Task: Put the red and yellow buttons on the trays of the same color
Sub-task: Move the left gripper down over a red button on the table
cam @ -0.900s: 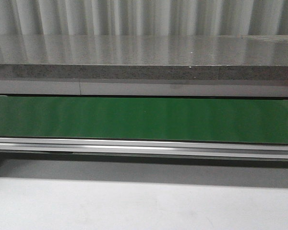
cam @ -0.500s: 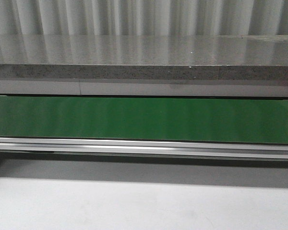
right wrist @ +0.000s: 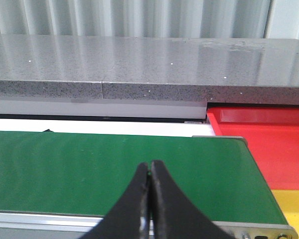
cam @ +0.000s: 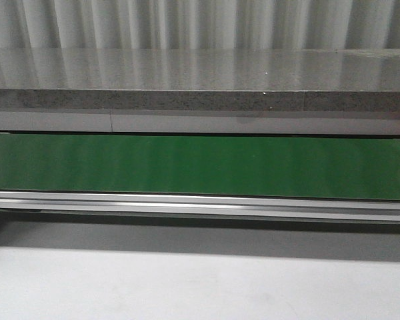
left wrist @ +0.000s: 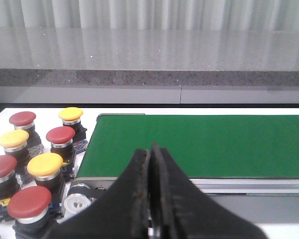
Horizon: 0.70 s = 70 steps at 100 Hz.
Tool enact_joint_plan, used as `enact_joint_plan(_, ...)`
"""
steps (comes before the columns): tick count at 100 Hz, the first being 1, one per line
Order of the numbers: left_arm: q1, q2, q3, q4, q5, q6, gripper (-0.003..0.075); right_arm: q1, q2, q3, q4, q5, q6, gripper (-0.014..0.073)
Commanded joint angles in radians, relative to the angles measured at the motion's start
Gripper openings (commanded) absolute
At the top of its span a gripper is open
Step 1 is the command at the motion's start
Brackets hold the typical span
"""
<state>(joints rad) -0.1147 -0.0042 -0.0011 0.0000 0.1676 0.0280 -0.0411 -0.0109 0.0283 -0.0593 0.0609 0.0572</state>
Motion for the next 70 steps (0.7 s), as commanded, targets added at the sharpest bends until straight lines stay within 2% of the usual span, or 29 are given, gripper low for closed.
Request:
enact_joint_plan(1, 0.000, -0.036, -0.036, -0.013, -0.027, -0.013, -0.0020, -0.007, -0.015, -0.020, 0.000, -0.076, -0.002, -0.0065)
enact_joint_plan(15, 0.000, -0.020, -0.196, -0.019, 0.152, -0.013, -0.0020, -0.007, -0.015, -0.020, 0.000, -0.075, -0.002, -0.0065)
enact_joint_plan(25, 0.000, 0.036, -0.317, -0.024, 0.329, -0.013, -0.0020, -0.007, -0.015, -0.020, 0.000, -0.075, -0.002, -0.0065)
enact_joint_plan(33, 0.000, 0.094, -0.388, -0.024, 0.416, -0.013, -0.0020, -0.007, -0.015, -0.020, 0.000, -0.075, -0.002, -0.0065)
enact_joint_plan(56, 0.000, 0.292, -0.497, -0.007, 0.465, -0.055, -0.0018, -0.007, -0.015, -0.020, 0.000, -0.075, -0.002, -0.0065)
enact_joint_plan(63, 0.000, 0.366, -0.530, 0.015, 0.470, -0.068, 0.0023, -0.007, -0.015, -0.020, 0.000, -0.075, -0.002, -0.0065)
enact_joint_plan(70, 0.000, 0.441, -0.569, 0.021, 0.480, -0.084, 0.0134, -0.007, -0.015, -0.020, 0.000, -0.075, -0.002, -0.0065)
